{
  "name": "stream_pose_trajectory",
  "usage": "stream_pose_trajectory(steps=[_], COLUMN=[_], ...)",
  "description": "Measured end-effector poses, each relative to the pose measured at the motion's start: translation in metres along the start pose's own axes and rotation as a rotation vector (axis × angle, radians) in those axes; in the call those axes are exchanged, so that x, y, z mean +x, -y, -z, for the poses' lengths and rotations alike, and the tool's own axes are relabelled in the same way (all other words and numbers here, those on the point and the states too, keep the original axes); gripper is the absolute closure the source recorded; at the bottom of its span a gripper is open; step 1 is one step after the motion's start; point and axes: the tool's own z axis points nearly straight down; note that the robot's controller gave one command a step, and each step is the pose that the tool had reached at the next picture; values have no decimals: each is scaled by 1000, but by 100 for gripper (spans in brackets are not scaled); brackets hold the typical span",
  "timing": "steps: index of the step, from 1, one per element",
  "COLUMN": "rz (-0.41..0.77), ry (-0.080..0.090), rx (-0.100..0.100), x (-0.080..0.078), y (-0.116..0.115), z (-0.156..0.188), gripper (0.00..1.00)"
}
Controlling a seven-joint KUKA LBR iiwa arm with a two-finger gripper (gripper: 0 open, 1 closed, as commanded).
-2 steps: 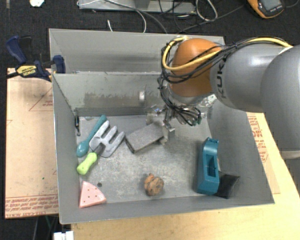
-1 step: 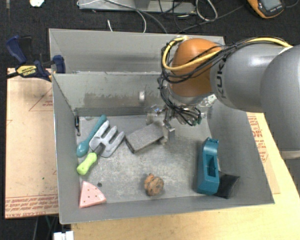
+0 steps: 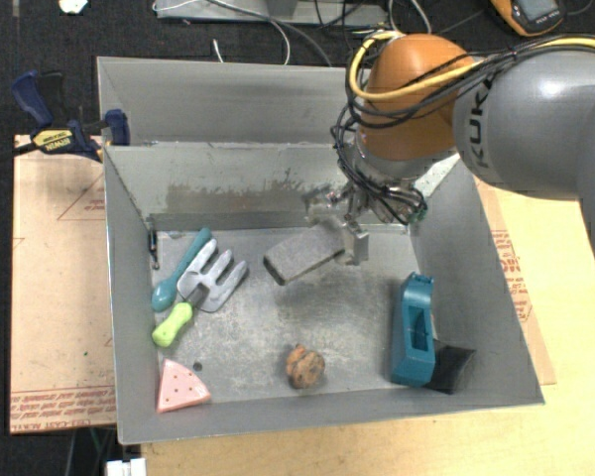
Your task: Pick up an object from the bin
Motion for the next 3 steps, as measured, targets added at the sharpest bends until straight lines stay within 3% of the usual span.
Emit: stream_pose_trajectory(steps=[1, 2, 3], rz=[-37, -43, -29], ry=[-1, -1, 7], rx=[-2, -2, 0], x=[4, 10, 6], y=[-13, 14, 12], z=[89, 155, 101], gripper=[100, 100, 100])
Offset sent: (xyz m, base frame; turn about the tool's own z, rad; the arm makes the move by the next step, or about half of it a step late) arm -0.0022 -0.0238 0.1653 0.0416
